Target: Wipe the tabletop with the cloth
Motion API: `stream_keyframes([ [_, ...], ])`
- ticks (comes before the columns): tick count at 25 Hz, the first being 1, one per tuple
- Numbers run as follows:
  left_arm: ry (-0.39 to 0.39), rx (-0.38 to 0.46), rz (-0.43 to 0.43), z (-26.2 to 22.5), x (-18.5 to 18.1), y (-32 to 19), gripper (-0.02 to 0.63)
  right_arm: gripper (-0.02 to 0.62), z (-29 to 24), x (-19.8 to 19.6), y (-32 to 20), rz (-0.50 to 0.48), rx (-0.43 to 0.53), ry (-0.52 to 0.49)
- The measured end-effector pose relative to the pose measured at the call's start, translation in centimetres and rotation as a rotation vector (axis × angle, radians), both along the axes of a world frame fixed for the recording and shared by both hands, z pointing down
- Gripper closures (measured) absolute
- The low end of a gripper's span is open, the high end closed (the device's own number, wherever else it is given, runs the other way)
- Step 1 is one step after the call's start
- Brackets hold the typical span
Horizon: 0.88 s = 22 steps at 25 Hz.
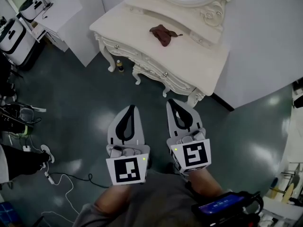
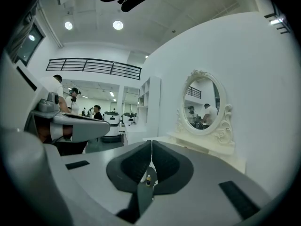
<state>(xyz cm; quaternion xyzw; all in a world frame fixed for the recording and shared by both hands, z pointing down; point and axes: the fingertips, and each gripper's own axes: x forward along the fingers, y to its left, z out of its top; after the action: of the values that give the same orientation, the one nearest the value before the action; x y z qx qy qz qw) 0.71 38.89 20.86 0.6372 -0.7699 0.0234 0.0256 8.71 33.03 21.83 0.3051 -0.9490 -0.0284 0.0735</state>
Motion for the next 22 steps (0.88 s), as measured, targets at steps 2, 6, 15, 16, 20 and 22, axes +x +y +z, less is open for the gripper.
stream_keyframes([
  [2, -0.004, 0.012, 0.026, -1.1, -1.5, -1.1, 0.591, 0.58, -1.0, -1.4, -0.9, 0.023, 0.006, 0.007],
  [6, -0.013, 0.035, 0.075, -2.6, -3.7, -3.4, 0.591, 0.58, -2.9, -3.4, -2.7, 0.065, 0.041, -0.007],
  [15, -0.021, 0.046, 0.151, -3.3, -5.6, -7.5, 0.591, 0.58, -4.4, -5.2, -6.6, 0.134, 0.069, -0.032],
  [16, -0.02, 0.042, 0.156, -3.1, -5.7, -7.8, 0.591, 0.58, -4.4, -5.2, -7.1, 0.142, 0.068, -0.032],
  [20, -0.016, 0.012, 0.174, -2.1, -6.4, -9.6, 0.591, 0.58, -3.7, -5.5, -9.1, 0.171, 0.048, -0.027],
  [22, -0.012, 0.002, 0.176, -1.5, -6.8, -11.2, 0.591, 0.58, -3.1, -5.9, -10.7, 0.178, 0.04, -0.025],
])
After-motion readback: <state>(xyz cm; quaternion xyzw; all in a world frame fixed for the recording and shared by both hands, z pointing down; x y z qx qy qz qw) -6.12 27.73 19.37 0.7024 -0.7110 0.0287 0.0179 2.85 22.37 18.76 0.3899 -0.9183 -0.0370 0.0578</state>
